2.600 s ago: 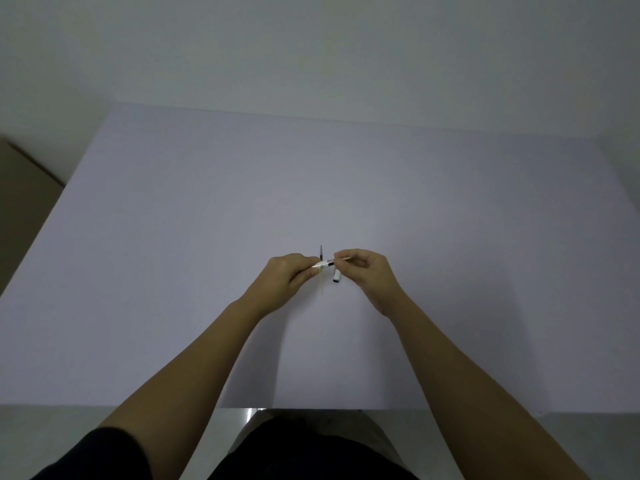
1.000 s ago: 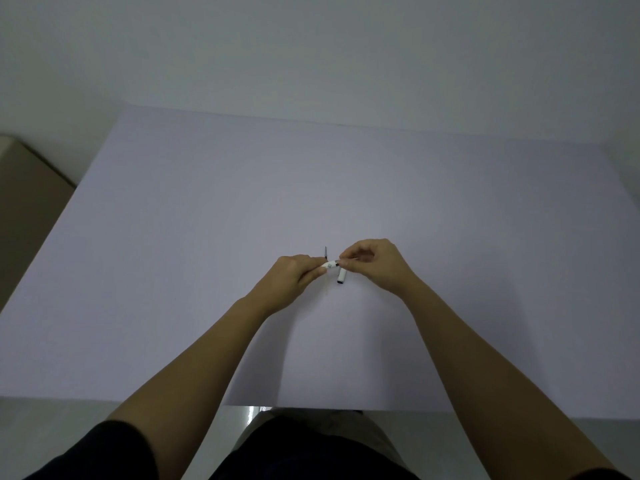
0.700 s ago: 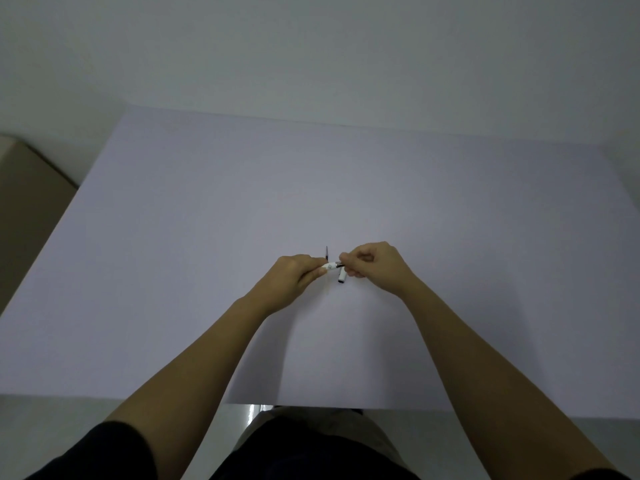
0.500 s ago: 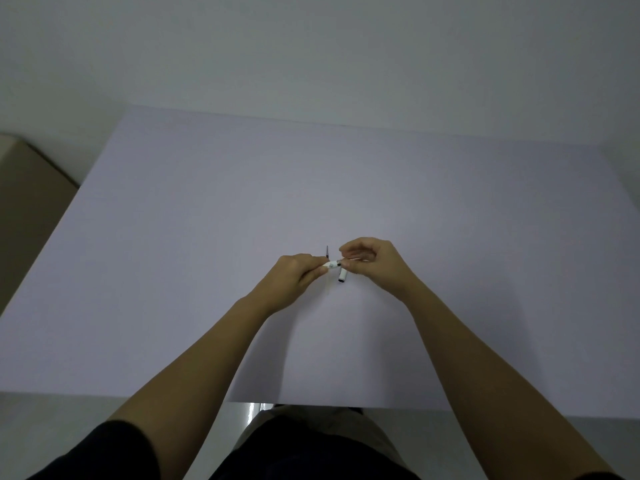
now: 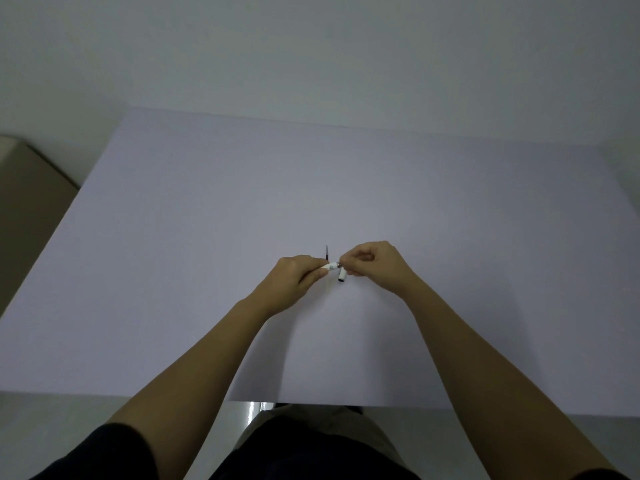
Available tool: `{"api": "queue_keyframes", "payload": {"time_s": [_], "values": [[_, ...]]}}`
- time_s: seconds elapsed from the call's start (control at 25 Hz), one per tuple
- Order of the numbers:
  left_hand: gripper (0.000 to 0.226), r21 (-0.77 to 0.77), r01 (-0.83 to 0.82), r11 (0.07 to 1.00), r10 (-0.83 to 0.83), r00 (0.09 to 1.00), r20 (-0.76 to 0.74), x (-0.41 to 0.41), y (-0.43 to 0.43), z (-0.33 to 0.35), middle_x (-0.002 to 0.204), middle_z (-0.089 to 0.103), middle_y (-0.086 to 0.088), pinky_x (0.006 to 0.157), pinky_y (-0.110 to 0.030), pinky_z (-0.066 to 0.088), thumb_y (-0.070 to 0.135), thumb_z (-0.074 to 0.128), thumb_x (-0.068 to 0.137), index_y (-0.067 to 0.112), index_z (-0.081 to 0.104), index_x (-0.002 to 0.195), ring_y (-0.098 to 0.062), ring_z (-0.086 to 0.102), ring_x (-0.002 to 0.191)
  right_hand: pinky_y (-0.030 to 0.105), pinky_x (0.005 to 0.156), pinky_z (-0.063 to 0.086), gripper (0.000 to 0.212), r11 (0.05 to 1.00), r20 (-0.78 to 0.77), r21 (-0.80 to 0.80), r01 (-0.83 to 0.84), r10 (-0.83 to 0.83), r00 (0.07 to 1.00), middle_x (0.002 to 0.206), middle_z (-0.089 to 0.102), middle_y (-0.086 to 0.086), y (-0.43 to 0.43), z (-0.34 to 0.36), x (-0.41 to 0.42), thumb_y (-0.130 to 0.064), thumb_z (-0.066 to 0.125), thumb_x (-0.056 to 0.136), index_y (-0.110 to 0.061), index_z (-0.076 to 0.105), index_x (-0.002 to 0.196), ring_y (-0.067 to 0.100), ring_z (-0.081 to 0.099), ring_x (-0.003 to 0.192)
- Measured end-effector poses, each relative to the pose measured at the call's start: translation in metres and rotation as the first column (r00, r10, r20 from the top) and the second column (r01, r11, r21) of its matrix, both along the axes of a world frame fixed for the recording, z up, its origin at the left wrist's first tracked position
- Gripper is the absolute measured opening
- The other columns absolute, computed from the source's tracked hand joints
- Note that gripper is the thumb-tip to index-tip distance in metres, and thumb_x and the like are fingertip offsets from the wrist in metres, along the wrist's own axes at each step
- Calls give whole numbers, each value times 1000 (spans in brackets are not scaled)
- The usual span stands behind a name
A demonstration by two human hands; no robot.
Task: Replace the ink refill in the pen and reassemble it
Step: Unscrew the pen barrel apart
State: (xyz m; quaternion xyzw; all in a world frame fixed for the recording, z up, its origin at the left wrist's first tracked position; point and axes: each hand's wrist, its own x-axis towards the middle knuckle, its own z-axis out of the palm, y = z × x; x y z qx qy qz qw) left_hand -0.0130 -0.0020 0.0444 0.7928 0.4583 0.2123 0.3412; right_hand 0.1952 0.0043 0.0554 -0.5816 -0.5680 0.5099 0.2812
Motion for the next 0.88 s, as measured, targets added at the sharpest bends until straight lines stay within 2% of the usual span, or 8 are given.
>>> {"api": "queue_keyframes", "payload": {"time_s": [0.08,0.24,0.4,0.52,0.64,0.68,0.8,0.88], "values": [[21,-27,-17,999,17,1000,18,0,0,-1,71,59,-8,61,-20,36,29,46,95,18,65,99,-18,49,65,20,77,52,7,1000,-49,5,-2,2,999,83,73,-4,1,0,0,-23,74,76,-23,72,83,4,68,80],[20,-41,-28,999,30,999,41,0,-1,-2,70,58,-11,61,-17,36,28,47,94,18,64,95,-16,47,64,26,75,54,14,999,3,-37,19,-19,1000,73,73,-5,2,2,0,-41,69,78,-27,72,75,5,68,72],[21,-54,-43,998,46,997,59,1,1,-2,71,60,-10,62,-15,36,29,47,94,19,65,97,-15,49,65,23,79,52,8,1000,-69,-14,-3,2,998,78,73,-8,3,0,0,-20,73,76,-27,71,78,5,68,81],[20,-47,-39,998,42,997,68,2,3,-2,71,60,-7,61,-13,36,29,47,94,21,65,98,-9,49,64,24,77,53,15,998,-51,-43,42,-44,998,76,73,-7,3,1,0,-41,69,77,-26,71,78,10,69,81],[20,-50,-34,998,37,998,58,1,3,-5,73,61,-7,63,-13,37,29,48,94,22,65,100,-11,50,65,23,79,53,3,999,-48,-34,-4,2,999,77,74,-4,4,0,0,-25,72,78,-26,73,77,7,69,78],[20,-54,-43,998,47,997,63,0,3,-6,73,61,-7,64,-13,37,29,48,94,23,65,101,-13,51,66,22,81,53,7,999,-68,-34,-3,1,998,79,74,-5,4,-1,1,-20,73,77,-27,72,78,7,69,80],[20,-54,-47,997,51,996,69,1,5,-7,73,61,-6,64,-13,37,29,48,94,23,65,101,-15,51,67,24,76,53,8,998,-64,-55,27,-31,997,78,73,-2,6,1,1,-31,74,75,-25,71,79,6,68,75],[20,-56,-41,998,44,997,62,1,5,-8,74,62,-6,64,-14,37,30,48,94,23,65,102,-15,52,68,26,77,52,4,998,-46,-55,0,-3,999,78,74,0,8,-1,2,-26,74,75,-24,72,77,7,69,76]]}}
